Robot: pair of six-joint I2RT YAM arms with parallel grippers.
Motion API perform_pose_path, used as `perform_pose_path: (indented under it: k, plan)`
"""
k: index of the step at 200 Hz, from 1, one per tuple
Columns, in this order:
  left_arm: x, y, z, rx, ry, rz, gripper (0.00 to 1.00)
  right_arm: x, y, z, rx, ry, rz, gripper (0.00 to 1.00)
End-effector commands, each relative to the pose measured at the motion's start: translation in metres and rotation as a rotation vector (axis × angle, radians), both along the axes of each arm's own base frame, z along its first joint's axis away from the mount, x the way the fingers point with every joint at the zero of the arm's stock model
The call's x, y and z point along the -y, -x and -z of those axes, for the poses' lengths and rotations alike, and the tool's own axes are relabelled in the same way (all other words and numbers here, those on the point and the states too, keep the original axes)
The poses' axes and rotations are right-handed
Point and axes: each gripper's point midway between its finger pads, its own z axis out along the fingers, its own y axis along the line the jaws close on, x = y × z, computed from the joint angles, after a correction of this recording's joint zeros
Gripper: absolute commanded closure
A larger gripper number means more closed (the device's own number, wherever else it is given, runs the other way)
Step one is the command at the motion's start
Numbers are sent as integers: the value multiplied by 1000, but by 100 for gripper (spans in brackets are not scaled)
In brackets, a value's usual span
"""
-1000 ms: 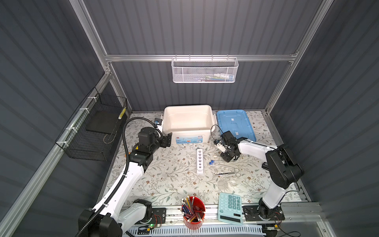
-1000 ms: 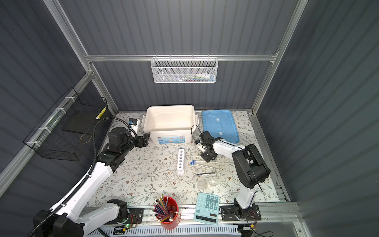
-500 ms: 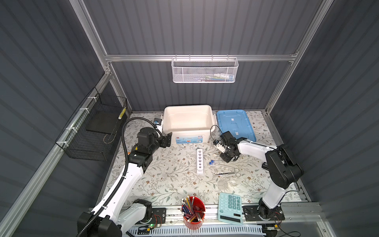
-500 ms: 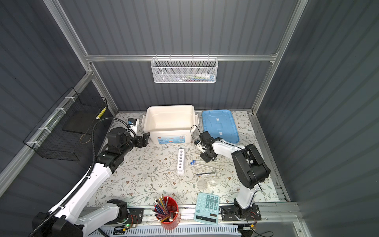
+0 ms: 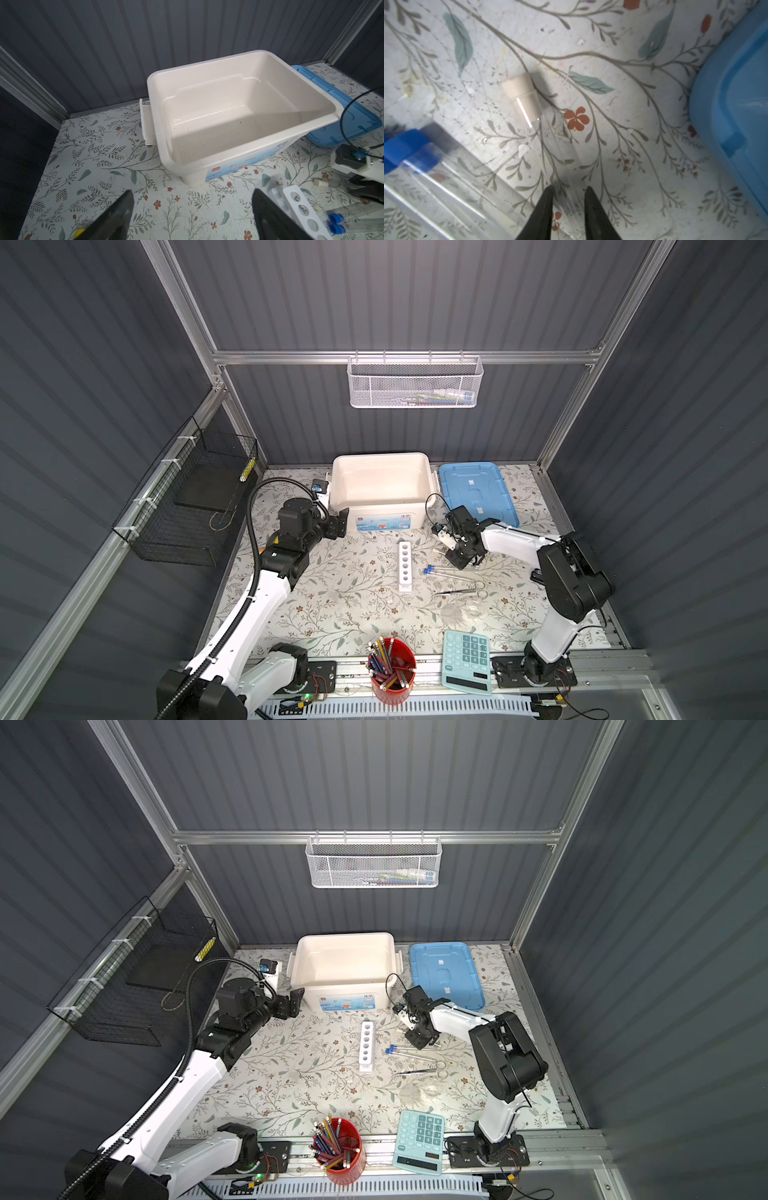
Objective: Organize the chemistry lab equipment
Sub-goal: 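Lower the right gripper and close it around the cream-capped glass test tube, then lift the tube toward the left gripper while the left gripper opens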
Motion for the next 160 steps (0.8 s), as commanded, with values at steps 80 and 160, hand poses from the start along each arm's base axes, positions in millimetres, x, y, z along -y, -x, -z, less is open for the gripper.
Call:
perform_pose_path:
  k: [80,160]
  plan:
    - [7,5,-11,7,27,47,11,6,1,-4,36,23,-9,80]
    - [11,4,-14,8,39,62,11,16,-7,-19,98,41,14,84]
